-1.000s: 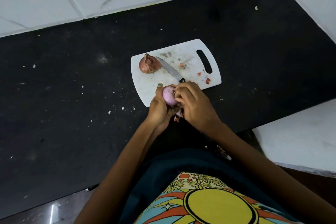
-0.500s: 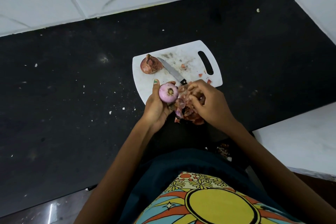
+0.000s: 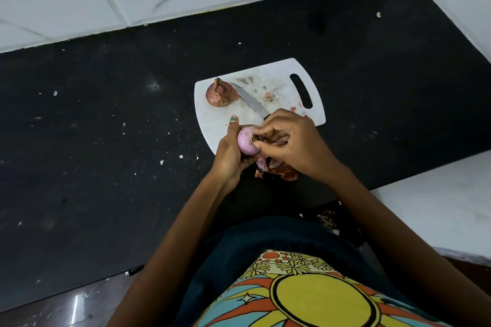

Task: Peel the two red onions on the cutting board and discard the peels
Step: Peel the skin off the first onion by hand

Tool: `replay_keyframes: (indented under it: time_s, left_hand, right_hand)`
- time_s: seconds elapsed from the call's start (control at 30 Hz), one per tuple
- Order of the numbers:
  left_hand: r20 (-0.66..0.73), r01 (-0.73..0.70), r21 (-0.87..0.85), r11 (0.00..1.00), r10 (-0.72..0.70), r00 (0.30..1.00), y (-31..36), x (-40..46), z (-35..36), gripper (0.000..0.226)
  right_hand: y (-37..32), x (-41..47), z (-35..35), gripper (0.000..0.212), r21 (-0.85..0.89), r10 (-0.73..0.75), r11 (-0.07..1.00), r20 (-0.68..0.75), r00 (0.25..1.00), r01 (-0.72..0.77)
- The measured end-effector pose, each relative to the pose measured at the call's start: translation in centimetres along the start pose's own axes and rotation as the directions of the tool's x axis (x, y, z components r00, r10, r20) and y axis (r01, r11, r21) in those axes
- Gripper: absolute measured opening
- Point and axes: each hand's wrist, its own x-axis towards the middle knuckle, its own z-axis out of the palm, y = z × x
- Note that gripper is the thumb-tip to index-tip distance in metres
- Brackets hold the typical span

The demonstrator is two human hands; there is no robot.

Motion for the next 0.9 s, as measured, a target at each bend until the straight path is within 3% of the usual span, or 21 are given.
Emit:
replay_keyframes:
  time_s: [0.33,0.43,0.67,0.73,0.8,0.9]
  left_hand:
    - [0.026,0.049,-0.062,0.997,-0.047,0.999,-0.3,-0.5,0.2,0.06]
    - [0.042,0.043,-0.051,0.998,-0.041,0.998,-0.2,-0.6,0.3,0.064]
    - [0.032,0.081,-0.04,0.996,-0.08,0.996,-0.9,0.0,-0.2,0.069]
    - [0.0,0.017,-0.018,1.0,-0.017,1.0,-0.8,0.0,0.0,0.062]
    - [-0.041,-0.132,0.058,0.99,0.135,0.99,-0.7,0.0,0.2,0.046]
    - [-0.042,-0.403,0.314,0.86,0.437,0.899,-1.0,0.2,-0.2,0.018]
  right_hand:
    - [0.7,-0.8,-0.1,0.015,-0.082,-0.097,0.992,-0.04,0.994,0.094]
    - [0.6,-1.1,0.1,0.027,-0.05,-0.037,0.998,-0.021,0.999,0.036]
    - [1.1,-1.3,0.6,0.015,0.089,0.097,0.992,-0.07,0.993,-0.091]
    - [1.0,-1.3,0.6,0.017,0.217,0.246,0.949,-0.064,0.967,-0.227]
    - [0.8,-1.3,0.5,0.018,0.379,0.388,0.855,-0.016,0.921,-0.354]
    - [0.5,-1.3,0.4,0.02,0.498,0.483,0.741,0.072,0.873,-0.451]
